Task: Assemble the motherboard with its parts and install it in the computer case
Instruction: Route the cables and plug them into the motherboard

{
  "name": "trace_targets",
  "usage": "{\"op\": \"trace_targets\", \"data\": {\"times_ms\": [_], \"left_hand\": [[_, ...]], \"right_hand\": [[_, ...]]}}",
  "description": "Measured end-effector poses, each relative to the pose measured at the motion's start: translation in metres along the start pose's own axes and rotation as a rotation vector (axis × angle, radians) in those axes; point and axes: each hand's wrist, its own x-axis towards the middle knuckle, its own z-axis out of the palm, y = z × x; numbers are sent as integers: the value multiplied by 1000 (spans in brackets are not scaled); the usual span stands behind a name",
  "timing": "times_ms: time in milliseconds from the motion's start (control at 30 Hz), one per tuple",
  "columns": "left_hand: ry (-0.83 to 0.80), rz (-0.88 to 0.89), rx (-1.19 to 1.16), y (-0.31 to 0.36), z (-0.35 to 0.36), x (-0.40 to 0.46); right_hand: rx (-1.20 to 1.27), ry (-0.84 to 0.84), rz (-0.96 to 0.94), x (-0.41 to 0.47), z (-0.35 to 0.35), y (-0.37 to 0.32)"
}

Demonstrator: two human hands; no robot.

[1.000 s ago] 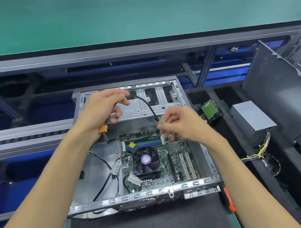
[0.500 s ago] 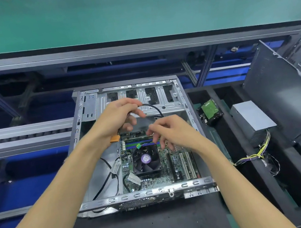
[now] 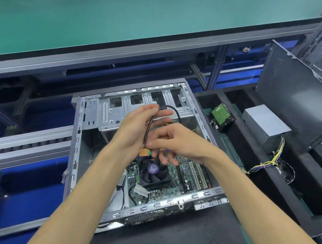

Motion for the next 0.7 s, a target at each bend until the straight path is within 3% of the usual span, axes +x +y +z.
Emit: {"op": "trace_targets", "data": {"times_ms": [167, 300, 433, 567, 700], "left_hand": [[-60, -37, -5, 2, -12, -1], [-5, 19, 27, 4, -18, 1], [170, 18, 600, 9, -36, 5], [74, -195, 1335, 7, -55, 9], [107, -366, 1844, 3, -72, 7]], "right_hand": [[224, 34, -21, -1, -10, 0], [-10, 159, 33, 2, -15, 2], [-236, 452, 57, 4, -28, 11], [-297, 631, -5, 4, -35, 20], [-459, 738, -49, 5, -43, 28]]}}
